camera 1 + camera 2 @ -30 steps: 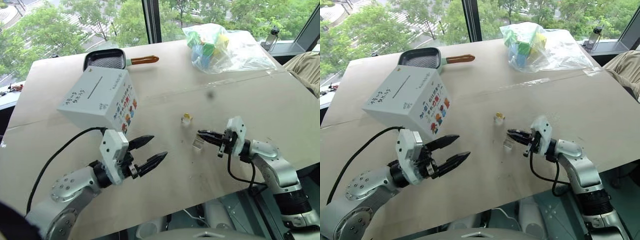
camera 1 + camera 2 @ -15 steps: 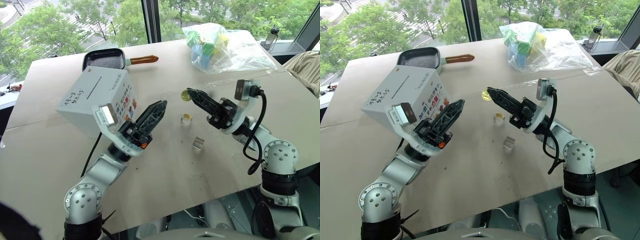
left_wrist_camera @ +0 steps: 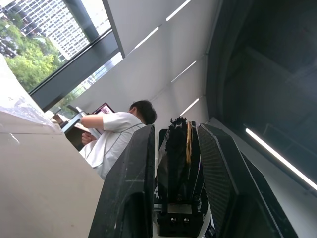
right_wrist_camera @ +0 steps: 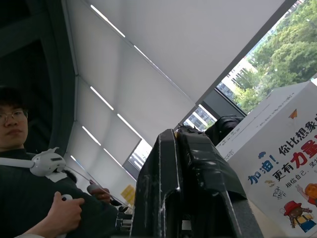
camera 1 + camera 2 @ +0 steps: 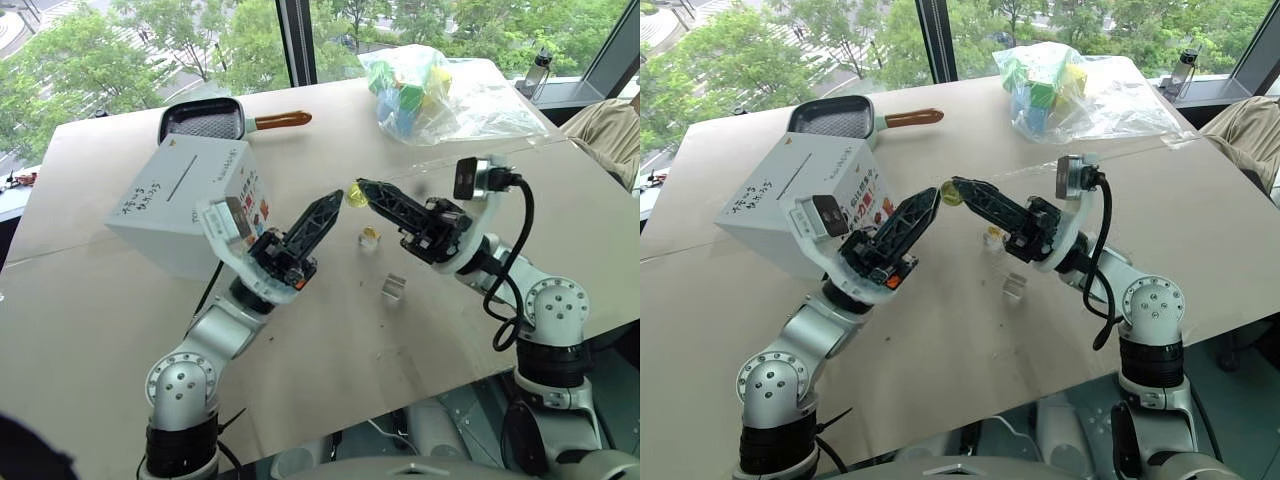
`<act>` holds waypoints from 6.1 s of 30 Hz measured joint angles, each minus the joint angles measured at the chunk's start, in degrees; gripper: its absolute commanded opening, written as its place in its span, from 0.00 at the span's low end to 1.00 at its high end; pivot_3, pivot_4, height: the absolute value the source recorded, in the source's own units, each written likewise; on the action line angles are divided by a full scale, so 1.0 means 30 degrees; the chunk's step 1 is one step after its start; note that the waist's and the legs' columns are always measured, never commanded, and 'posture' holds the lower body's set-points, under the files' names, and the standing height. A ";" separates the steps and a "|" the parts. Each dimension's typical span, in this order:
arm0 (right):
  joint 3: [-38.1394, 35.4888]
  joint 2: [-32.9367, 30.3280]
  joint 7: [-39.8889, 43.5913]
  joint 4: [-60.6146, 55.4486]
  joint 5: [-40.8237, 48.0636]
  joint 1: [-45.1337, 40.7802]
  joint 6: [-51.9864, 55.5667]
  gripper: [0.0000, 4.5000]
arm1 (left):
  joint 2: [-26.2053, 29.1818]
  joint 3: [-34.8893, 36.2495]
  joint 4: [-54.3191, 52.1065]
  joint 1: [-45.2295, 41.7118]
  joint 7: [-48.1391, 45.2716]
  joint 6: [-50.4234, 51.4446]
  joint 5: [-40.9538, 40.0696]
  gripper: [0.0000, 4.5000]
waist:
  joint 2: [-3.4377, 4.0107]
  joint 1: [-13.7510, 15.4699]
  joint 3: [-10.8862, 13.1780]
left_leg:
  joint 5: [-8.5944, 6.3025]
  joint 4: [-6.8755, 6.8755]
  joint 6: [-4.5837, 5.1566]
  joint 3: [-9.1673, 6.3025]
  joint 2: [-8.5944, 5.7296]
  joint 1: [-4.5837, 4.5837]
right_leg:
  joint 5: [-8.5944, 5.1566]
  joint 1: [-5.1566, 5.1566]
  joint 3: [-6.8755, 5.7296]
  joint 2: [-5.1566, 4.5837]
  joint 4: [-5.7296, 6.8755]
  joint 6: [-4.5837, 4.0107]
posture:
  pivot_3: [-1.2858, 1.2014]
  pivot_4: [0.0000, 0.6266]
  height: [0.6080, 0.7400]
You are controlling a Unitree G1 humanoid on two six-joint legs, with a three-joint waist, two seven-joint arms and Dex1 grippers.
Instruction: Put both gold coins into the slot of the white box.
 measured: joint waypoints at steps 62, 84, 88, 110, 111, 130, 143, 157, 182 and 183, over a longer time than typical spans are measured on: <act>0.2106 -0.5444 1.3501 0.2445 -1.5123 -0.3819 -0.9780 0.74 | 1.9693 0.5043 0.2279 -0.3756 1.6246 0.9659 -0.1049 0.00 | -0.0068 -0.0008 0.0098 | 0.0011 -0.0039 -0.0071 -0.0222 -0.0089 -0.0275 | -0.0013 -0.0320 -0.0032 -0.0080 0.0020 0.0035 | 0.52 0.24 0.85; 0.3486 -0.5455 1.2189 0.2409 -1.7854 -0.2339 -0.9921 0.75 | 1.5388 0.5456 0.1446 -0.4894 0.9849 0.6788 0.7084 0.71 | -0.0086 0.0044 0.0084 | 0.0026 -0.0016 -0.0094 -0.0240 -0.0093 -0.0286 | -0.0009 -0.0319 -0.0044 -0.0101 0.0047 0.0030 | 0.52 0.24 0.85; 0.5745 -0.5367 1.0869 0.3977 -2.1505 -0.1772 -1.0814 0.75 | 1.4761 0.7353 -0.0360 -0.3544 0.6824 0.6546 0.4204 0.71 | -0.0084 -0.0148 0.0084 | 0.0026 -0.0022 -0.0094 -0.0210 -0.0092 -0.0270 | -0.0009 -0.0335 0.0005 -0.0093 0.0048 0.0031 | 0.52 0.24 0.85; 0.6740 -0.1301 0.5703 0.7977 -2.5955 -0.2414 -0.9511 0.01 | 1.4894 0.7214 -0.5042 0.5546 -0.1623 0.7026 0.8337 0.73 | -0.0056 -0.0488 0.0081 | 0.0053 -0.0035 -0.0131 -0.0187 -0.0071 -0.0301 | 0.0035 -0.0404 0.0028 -0.0035 0.0092 -0.0037 | 0.52 0.24 0.85; 0.6737 -0.1290 0.5682 0.7980 -2.6008 -0.2414 -0.9496 0.01 | 1.4661 0.7132 -0.5042 0.5561 -0.1633 0.6900 0.8501 0.73 | -0.0055 -0.0488 0.0081 | 0.0053 -0.0034 -0.0131 -0.0187 -0.0071 -0.0301 | 0.0035 -0.0403 0.0027 -0.0035 0.0094 -0.0037 | 0.52 0.24 0.85; -0.1777 0.4274 0.2436 0.2692 -1.0397 -0.3579 0.1636 0.01 | 0.0956 0.5240 -0.1797 0.1003 0.3657 -0.0596 -0.0474 0.73 | -0.0093 -0.0296 0.0031 | 0.0052 0.0028 -0.0127 -0.0230 -0.0081 -0.0312 | 0.0045 -0.0383 0.0005 -0.0056 0.0115 -0.0039 | 0.52 0.24 0.85; -0.1969 0.3899 -0.0033 0.2008 -0.4249 -0.3481 0.3550 0.00 | -0.1204 0.1627 -0.1423 0.0070 0.3249 -0.1904 -0.0710 0.12 | -0.0099 -0.0339 0.0011 | 0.0055 0.0039 -0.0121 -0.0220 -0.0090 -0.0260 | 0.0044 -0.0339 0.0004 -0.0036 0.0139 -0.0039 | 0.52 0.24 0.85; -0.0721 0.3121 -0.0291 0.1490 -0.2895 -0.3004 0.3067 0.00 | -0.0908 0.0814 -0.0877 0.0027 0.2808 -0.1862 -0.1012 0.12 | -0.0099 -0.0374 0.0011 | 0.0053 0.0041 -0.0119 -0.0227 -0.0086 -0.0243 | 0.0043 -0.0314 0.0000 0.0021 0.0119 -0.0039 | 0.52 0.24 0.85; -0.0033 0.2493 -0.1288 0.1317 -0.1396 -0.2412 0.2151 0.14 | 0.0070 0.0048 -0.0843 0.0159 0.2680 -0.1739 -0.2227 0.00 | -0.0098 -0.0365 0.0012 | 0.0053 0.0039 -0.0118 -0.0231 -0.0082 -0.0245 | 0.0042 -0.0310 -0.0001 0.0012 0.0103 -0.0039 | 0.52 0.24 0.85; -0.0024 0.2492 -0.1281 0.1306 -0.1387 -0.2416 0.2101 0.20 | 0.0146 0.0047 -0.0751 0.0045 0.2878 -0.1739 -0.2216 0.00 | -0.0098 -0.0364 0.0012 | 0.0053 0.0039 -0.0118 -0.0231 -0.0082 -0.0244 | 0.0042 -0.0309 -0.0002 0.0014 0.0103 -0.0039 | 0.52 0.24 0.85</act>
